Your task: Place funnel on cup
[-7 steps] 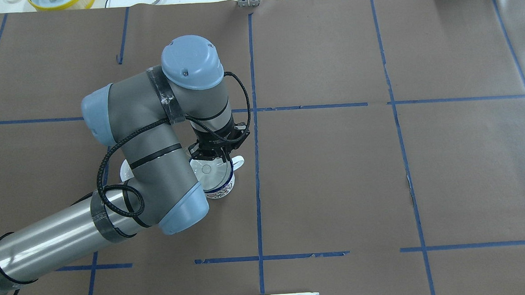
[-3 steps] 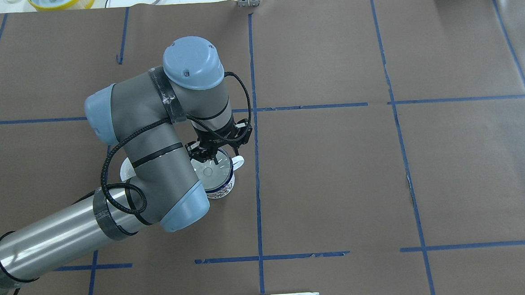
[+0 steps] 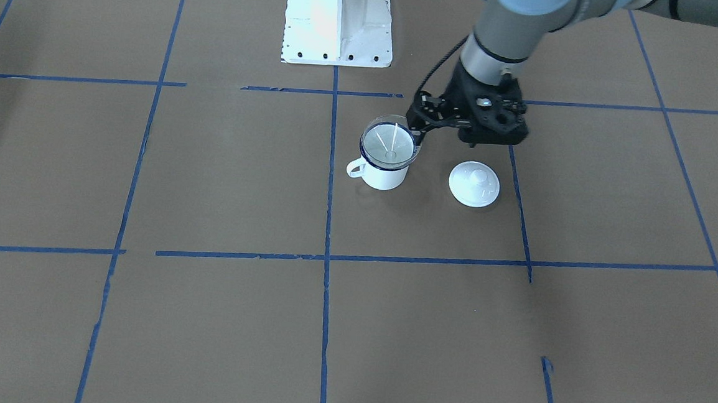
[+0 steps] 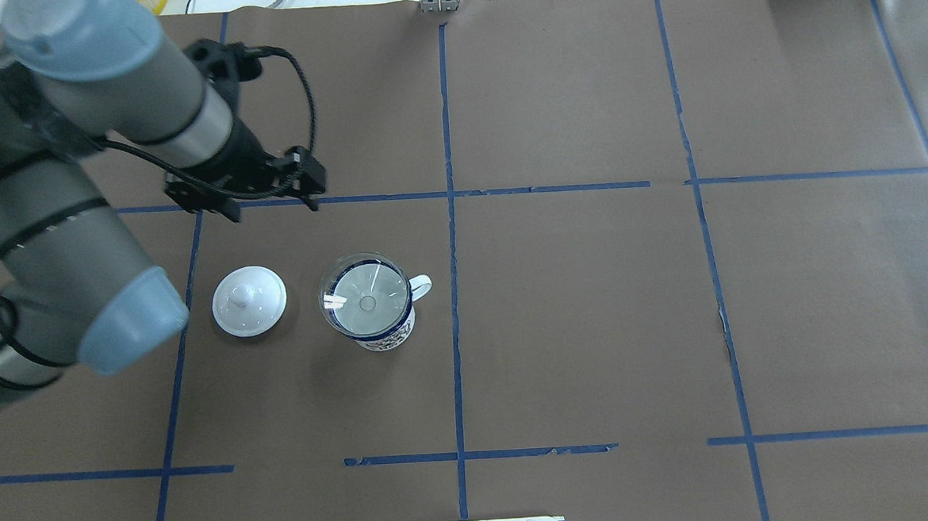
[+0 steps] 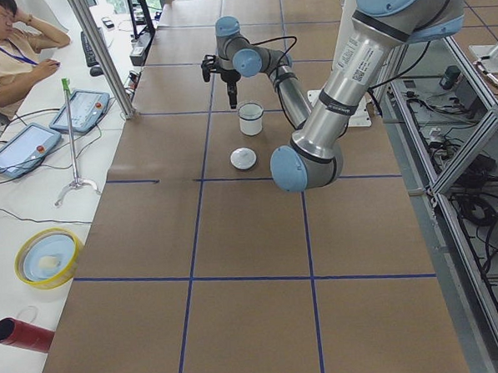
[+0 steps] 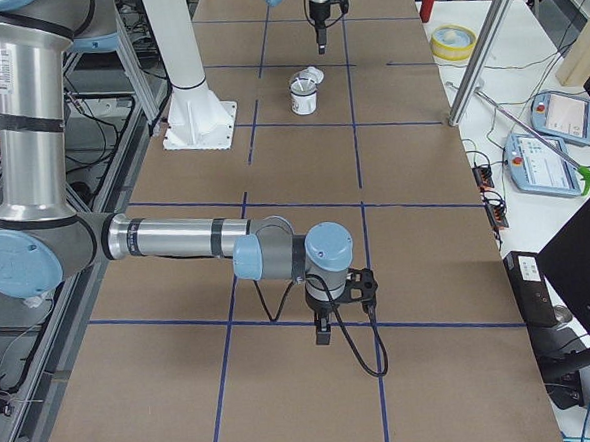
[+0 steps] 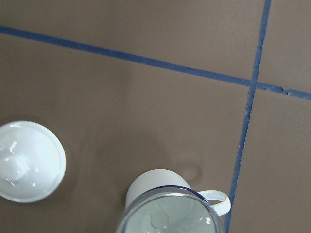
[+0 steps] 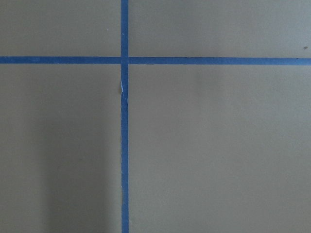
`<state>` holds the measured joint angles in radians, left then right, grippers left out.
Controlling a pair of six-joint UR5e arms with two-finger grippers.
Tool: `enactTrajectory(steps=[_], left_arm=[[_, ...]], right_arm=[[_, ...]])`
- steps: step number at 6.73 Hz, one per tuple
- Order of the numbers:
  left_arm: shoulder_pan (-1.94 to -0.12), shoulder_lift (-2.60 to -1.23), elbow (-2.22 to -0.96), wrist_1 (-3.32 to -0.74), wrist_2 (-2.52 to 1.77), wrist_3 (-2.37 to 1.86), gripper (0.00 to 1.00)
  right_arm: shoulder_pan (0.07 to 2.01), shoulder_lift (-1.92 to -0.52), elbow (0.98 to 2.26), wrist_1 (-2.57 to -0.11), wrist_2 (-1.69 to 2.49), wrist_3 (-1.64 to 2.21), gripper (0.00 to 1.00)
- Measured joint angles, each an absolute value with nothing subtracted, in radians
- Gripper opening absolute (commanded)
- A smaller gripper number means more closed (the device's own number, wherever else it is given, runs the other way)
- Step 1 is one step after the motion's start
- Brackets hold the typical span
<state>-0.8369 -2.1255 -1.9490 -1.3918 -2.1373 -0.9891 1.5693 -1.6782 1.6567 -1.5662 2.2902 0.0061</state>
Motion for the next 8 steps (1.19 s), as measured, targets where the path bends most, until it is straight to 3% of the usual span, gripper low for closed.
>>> enactTrajectory(steps=[2, 4, 6, 8], left_arm=[[-1.087, -1.958, -1.954, -1.394, -2.249, -0.554, 1.0], [-1.351, -1.805, -1.814, -1.394, -2.377, -0.196, 1.0], [-1.477, -1.676, -1.655, -1.405, -2.431, -0.01, 1.0], [-1.544, -1.575, -1.599, -1.426, -2.436, 0.127, 1.0]], right_arm=[[1.569, -1.678, 1.657, -1.566, 2.29, 0.006, 1.0], [1.569, -1.678, 1.656, -1.566, 2.29, 0.006, 1.0], [1.569, -1.678, 1.656, -1.566, 2.29, 0.006, 1.0], [1.569, -1.678, 1.657, -1.566, 2.29, 0.006, 1.0]])
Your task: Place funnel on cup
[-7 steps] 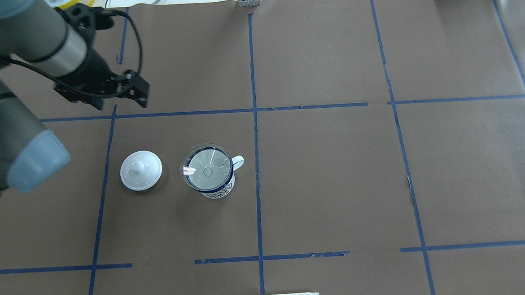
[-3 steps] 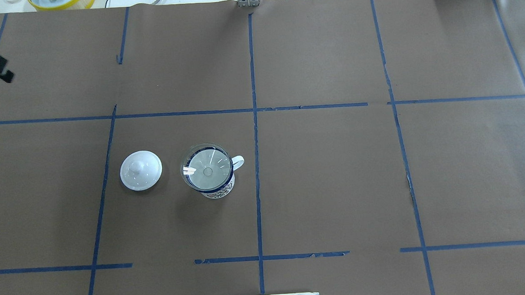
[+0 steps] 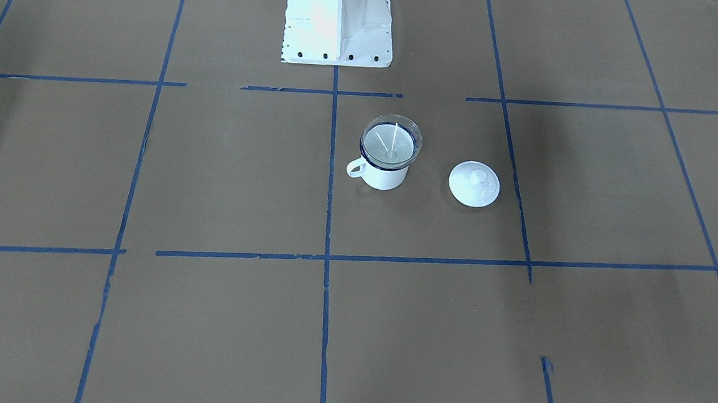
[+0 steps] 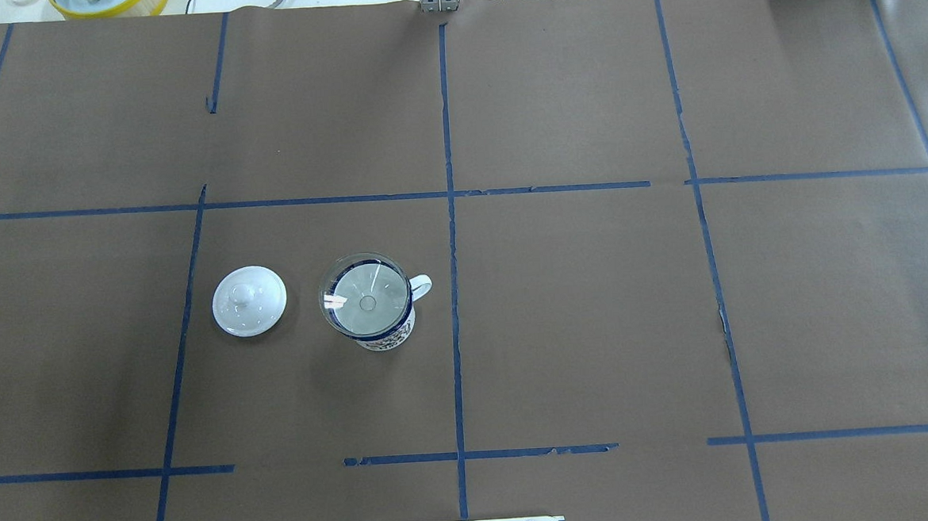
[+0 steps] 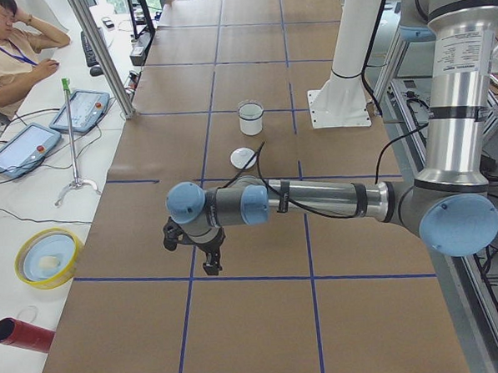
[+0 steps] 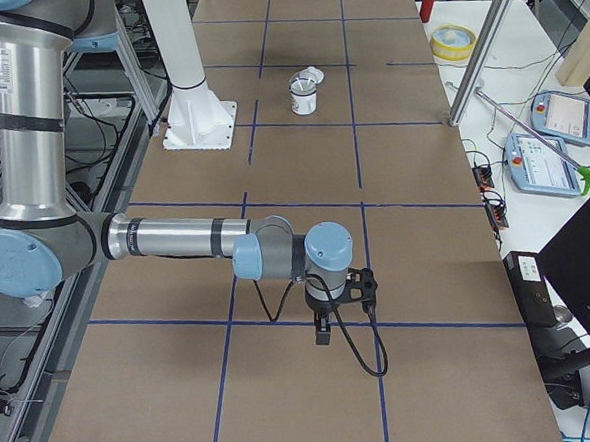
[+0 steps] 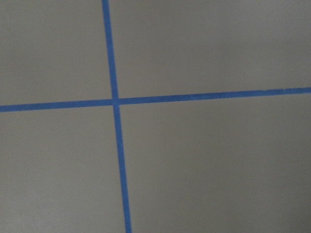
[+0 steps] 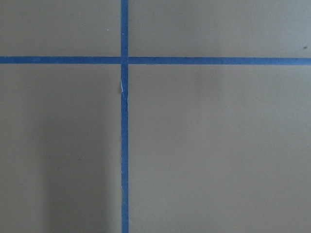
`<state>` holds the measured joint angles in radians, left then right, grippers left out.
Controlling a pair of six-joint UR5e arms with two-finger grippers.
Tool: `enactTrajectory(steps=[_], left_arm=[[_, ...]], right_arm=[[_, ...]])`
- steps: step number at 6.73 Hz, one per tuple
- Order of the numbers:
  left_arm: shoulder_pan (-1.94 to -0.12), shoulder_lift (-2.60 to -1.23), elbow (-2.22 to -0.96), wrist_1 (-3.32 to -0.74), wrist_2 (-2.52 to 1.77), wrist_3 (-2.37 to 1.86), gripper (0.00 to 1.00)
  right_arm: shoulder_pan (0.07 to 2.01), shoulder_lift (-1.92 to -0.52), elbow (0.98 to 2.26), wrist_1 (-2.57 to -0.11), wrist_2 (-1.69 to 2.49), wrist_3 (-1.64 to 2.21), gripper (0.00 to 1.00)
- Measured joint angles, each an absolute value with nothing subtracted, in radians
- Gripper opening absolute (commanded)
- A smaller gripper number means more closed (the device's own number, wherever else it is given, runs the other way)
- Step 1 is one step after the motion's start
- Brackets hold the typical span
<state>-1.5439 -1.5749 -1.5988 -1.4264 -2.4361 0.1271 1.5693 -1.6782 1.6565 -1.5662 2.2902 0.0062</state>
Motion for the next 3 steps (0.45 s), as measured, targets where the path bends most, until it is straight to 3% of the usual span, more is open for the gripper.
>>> enactTrajectory(steps=[3], left_arm=[[-1.577, -1.552, -1.599, -1.428, -2.423, 0.154, 1.0]], right_arm=[[1.569, -1.678, 1.657, -1.566, 2.29, 0.006, 1.0]])
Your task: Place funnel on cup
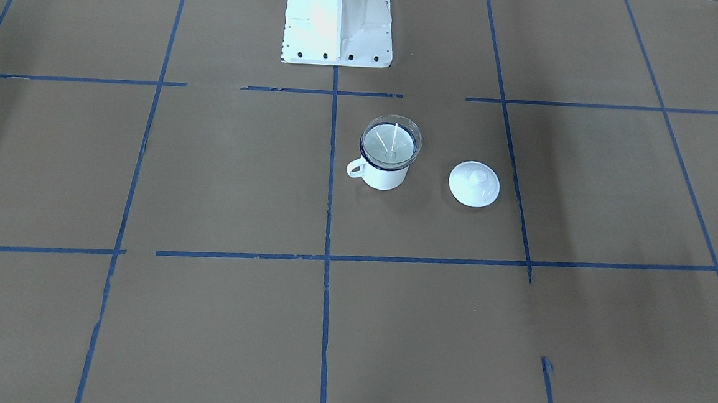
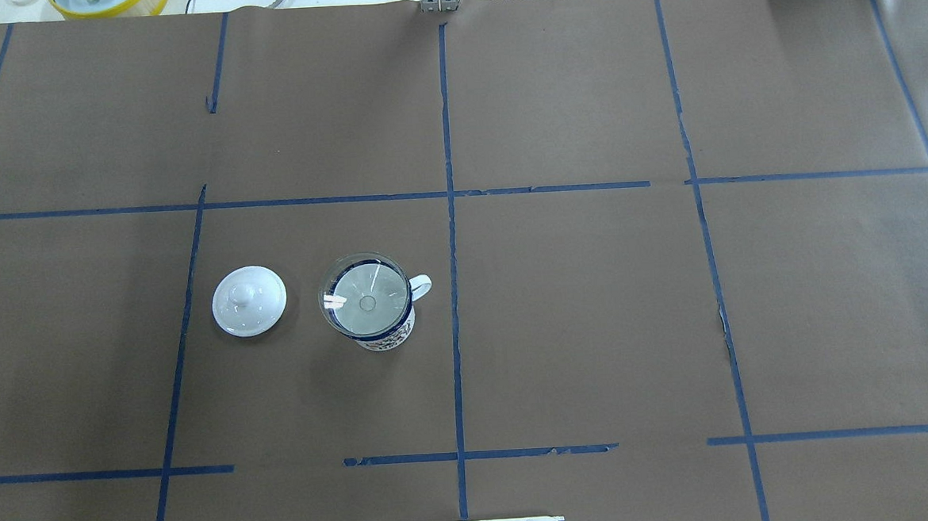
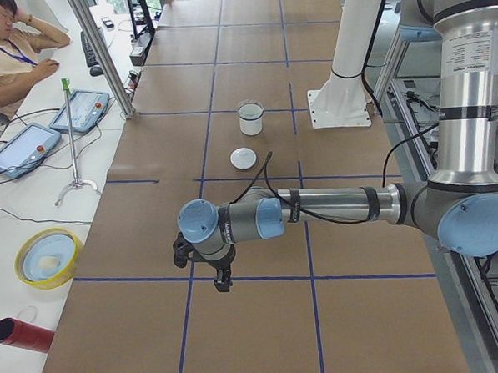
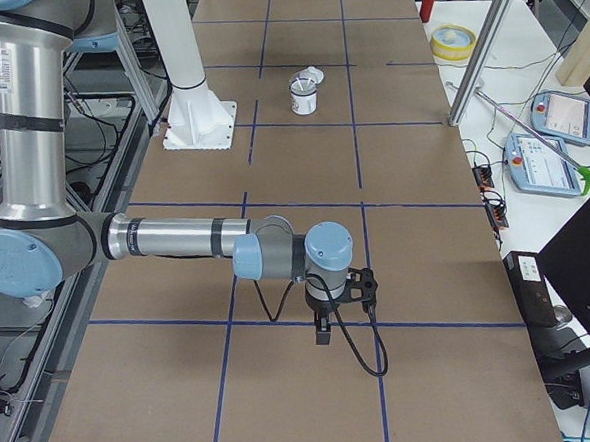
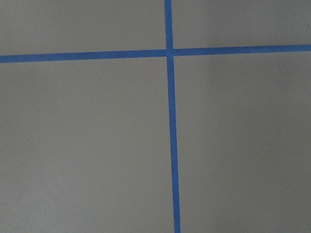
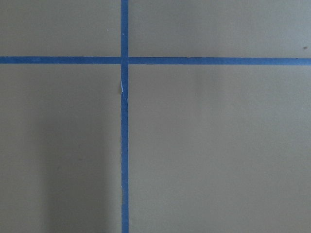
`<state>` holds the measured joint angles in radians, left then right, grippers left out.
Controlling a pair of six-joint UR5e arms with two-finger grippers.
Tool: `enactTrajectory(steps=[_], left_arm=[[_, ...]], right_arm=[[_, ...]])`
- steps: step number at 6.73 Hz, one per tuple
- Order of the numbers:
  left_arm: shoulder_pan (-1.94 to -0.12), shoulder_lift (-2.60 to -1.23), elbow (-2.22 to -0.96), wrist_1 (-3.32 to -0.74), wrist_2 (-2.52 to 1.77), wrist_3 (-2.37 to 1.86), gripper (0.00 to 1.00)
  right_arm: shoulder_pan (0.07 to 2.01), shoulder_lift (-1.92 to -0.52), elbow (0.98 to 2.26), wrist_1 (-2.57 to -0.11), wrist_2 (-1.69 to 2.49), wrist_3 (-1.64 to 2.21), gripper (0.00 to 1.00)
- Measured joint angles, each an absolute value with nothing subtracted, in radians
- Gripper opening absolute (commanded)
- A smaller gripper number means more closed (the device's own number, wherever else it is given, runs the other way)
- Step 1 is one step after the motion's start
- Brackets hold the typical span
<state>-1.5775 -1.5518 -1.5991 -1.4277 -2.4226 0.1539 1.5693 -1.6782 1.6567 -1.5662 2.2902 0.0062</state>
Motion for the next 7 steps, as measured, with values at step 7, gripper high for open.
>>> enactTrajectory(steps=[7], left_arm=[[-1.639, -1.54, -1.601, -1.434, -2.42, 0.16, 1.0]], right_arm=[[1.569, -1.678, 1.657, -1.566, 2.29, 0.006, 1.0]])
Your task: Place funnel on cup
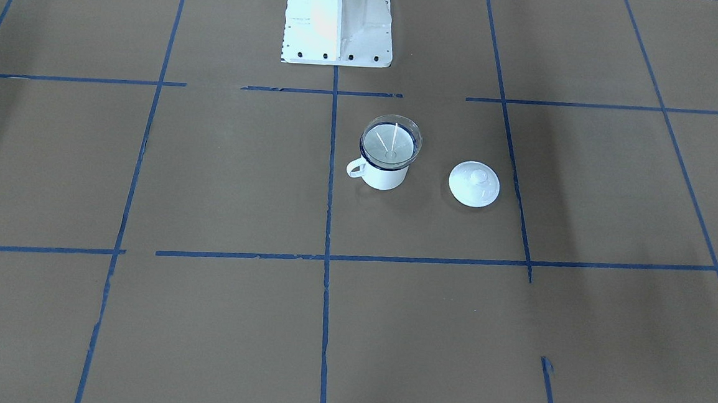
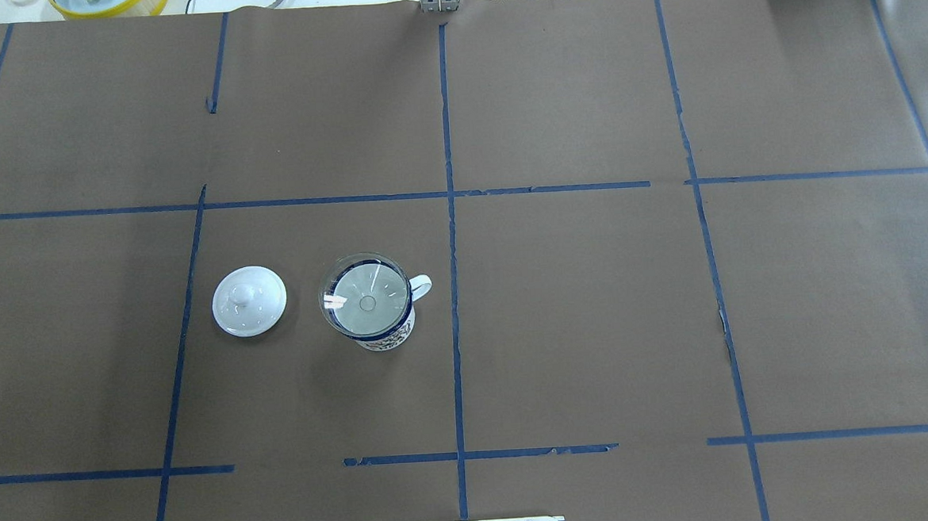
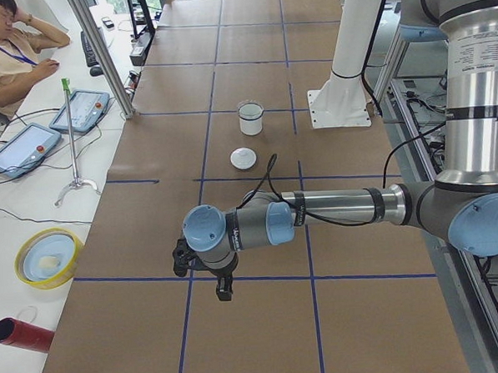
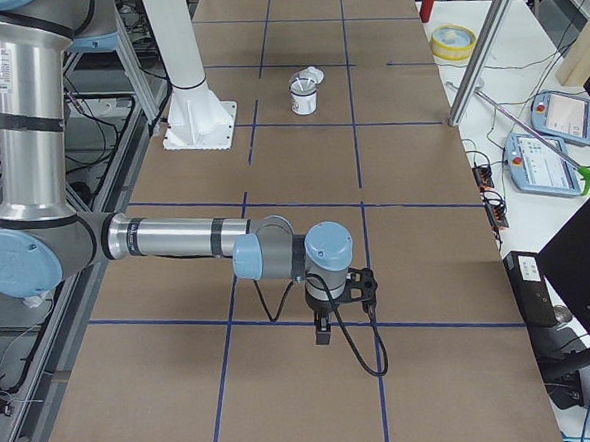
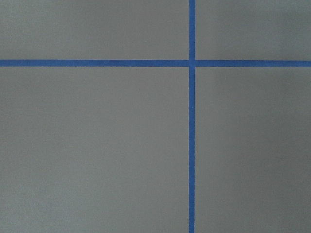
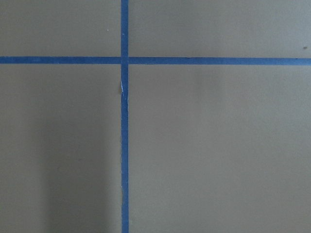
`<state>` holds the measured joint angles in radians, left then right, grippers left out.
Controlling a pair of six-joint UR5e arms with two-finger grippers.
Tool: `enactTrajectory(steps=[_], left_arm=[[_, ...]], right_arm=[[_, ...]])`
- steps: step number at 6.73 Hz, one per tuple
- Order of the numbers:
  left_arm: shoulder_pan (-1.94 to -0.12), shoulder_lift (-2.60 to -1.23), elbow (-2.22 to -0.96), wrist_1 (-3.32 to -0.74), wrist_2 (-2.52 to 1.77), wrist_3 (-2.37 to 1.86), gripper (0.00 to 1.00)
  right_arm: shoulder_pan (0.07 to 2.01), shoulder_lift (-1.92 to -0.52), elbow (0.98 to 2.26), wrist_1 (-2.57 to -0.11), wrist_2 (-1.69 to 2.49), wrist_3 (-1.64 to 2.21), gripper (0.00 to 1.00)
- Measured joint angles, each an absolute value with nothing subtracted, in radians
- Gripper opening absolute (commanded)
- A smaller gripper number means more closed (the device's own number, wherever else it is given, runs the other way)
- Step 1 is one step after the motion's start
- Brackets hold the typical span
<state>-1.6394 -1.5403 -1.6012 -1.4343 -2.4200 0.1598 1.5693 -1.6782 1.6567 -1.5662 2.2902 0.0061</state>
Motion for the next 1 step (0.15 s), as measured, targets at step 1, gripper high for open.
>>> enactTrajectory(steps=[1], left_arm=[[-1.64, -1.54, -1.601, -1.434, -2.42, 0.16, 1.0]], right_arm=[[1.569, -1.678, 1.657, -1.566, 2.29, 0.006, 1.0]])
